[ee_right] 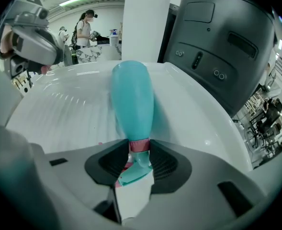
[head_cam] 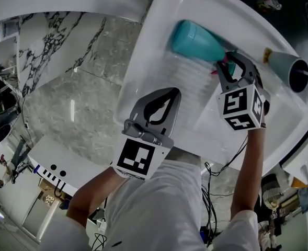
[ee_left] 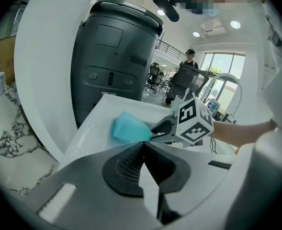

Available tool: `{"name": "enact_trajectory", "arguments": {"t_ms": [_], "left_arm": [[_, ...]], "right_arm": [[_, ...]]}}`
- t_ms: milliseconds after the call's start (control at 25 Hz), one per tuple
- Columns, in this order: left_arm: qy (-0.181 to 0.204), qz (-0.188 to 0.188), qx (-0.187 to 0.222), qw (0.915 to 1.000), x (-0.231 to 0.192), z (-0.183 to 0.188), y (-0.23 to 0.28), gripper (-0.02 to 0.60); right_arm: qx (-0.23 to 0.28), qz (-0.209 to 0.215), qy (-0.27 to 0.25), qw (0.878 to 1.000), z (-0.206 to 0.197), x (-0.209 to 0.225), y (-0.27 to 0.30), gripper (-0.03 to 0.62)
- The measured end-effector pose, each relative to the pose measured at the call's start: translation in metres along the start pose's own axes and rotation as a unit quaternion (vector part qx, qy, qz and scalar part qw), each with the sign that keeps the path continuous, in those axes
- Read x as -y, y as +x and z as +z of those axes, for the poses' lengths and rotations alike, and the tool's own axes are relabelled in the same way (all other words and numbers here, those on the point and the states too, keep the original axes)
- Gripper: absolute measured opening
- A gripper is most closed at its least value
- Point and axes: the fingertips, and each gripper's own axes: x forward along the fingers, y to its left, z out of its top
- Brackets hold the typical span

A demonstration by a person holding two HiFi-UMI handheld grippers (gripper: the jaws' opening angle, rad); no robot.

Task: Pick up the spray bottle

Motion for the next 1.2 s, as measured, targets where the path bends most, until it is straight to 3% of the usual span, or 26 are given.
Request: {"name": "enact_trajectory", "arguments": {"t_ms": [160, 480, 880, 1200], "left_arm": [[-0.001, 0.002, 0.002, 1.0000, -0.002, -0.004, -0.003, 0.003], [0.001, 0.008, 0.011, 0.9999, -0.003, -0.007, -0.016, 0.003], [0.020, 0.006, 0.024, 0.9995, 0.001, 0.002, -0.044, 0.003], [0.039, -0.002, 0.043, 0.9983, 0.019, 0.020, -0.077, 0.003]], "right_arm": [[-0.016, -0.012, -0.029, 0.999, -0.003, 0.000, 0.000, 0.117], [-0.007, -0.023, -0.024, 0.999, -0.005, -0.002, -0.001, 0.114], [0.050, -0.041, 0.056, 0.996, 0.010, -0.020, -0.026, 0.113], [0.110, -0.065, 0.128, 0.984, 0.036, -0.030, -0.090, 0.114]]}}
